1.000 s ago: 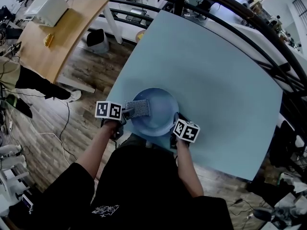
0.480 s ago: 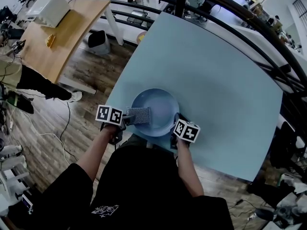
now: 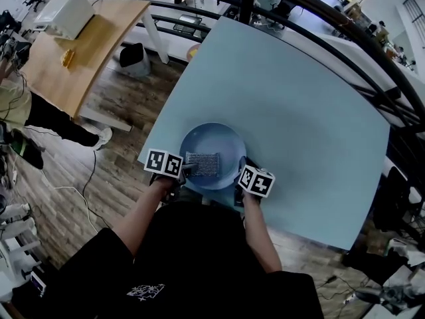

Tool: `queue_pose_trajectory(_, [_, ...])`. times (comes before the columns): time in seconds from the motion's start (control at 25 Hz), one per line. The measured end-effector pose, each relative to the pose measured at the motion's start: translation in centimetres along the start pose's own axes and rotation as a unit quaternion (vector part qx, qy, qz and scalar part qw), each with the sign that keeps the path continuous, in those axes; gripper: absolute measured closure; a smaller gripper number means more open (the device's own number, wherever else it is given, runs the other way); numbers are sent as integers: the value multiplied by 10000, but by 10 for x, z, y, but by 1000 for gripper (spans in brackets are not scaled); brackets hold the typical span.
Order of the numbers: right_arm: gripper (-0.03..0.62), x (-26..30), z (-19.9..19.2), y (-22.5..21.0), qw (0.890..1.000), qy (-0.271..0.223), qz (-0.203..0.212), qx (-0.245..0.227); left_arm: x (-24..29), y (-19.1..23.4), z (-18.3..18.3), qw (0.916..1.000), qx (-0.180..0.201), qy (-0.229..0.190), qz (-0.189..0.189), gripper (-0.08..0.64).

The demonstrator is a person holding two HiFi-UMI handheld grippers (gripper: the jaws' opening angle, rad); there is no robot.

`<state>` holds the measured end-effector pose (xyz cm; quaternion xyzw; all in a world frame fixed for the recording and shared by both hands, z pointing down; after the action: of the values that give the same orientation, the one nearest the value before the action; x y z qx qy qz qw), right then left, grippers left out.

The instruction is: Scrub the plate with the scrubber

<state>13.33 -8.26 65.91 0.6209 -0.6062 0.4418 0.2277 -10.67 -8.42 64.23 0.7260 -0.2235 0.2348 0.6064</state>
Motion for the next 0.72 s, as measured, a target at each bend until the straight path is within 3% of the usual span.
queue_pose_trajectory(0.2, [575,3,-1,0,10000,7,36,2,14,-6,9,9999,94,-86,51,474])
queue_pose_trajectory(0.72, [575,1,1,2,9999,28,33,-158,25,-12,30,9971,-116,-751,69,472])
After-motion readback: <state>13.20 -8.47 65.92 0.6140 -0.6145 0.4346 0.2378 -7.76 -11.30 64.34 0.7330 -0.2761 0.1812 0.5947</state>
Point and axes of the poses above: the fingertips, and each gripper's own axes: x forward along the fingers, y to its left, z out of its top, the point moved 6 cm from there along -x, backward along the fingers, and after that the axes turned 9 degrees about -z, right-handed, at the moved point
